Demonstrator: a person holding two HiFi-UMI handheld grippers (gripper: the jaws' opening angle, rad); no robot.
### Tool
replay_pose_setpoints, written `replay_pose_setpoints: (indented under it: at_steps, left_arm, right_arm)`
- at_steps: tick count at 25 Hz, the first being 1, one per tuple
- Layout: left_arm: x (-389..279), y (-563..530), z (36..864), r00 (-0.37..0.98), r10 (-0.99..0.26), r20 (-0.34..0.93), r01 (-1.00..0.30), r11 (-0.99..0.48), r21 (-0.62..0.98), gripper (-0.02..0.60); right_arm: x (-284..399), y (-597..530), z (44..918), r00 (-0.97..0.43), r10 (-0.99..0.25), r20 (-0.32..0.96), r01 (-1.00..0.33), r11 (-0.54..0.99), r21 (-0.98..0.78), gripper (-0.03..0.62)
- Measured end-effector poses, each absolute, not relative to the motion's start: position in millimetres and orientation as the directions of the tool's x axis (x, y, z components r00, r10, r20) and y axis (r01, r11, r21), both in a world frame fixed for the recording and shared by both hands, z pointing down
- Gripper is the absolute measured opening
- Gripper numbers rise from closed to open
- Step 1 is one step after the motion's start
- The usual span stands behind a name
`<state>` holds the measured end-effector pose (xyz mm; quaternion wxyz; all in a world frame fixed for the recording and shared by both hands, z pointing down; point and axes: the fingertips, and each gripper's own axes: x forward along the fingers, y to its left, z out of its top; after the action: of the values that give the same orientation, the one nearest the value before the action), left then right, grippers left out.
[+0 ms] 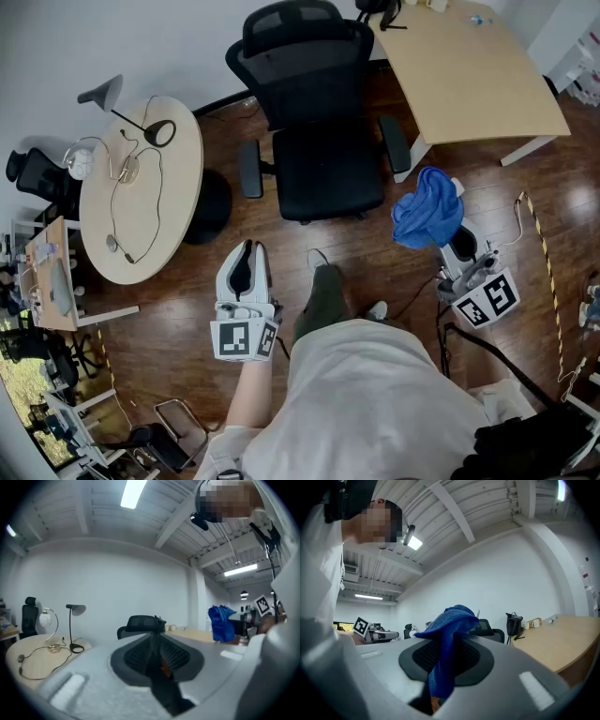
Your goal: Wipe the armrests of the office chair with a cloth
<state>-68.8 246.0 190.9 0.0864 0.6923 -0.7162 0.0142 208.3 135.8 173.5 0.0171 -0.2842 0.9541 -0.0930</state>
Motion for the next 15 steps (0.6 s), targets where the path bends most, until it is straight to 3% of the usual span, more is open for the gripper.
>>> replay_pose_setpoints:
  at_steps: [6, 15]
  left_arm:
    - [-164, 155, 206, -0.012, -0.995, 0.103, -0.996, 0.021, 0.083, 0.049]
    - [-250, 89, 261, -0.16, -0.976, 0.149, -0.976, 0.179, 0.128, 0.049]
  right_arm:
    - [94, 53, 196, -0.866, -0.498, 0.051, -0.495, 0.836, -0.236, 0.067]
    - [-86, -26, 290, -0.965, -0.157, 0.208, -0.205, 0.951, -0.231, 0.067]
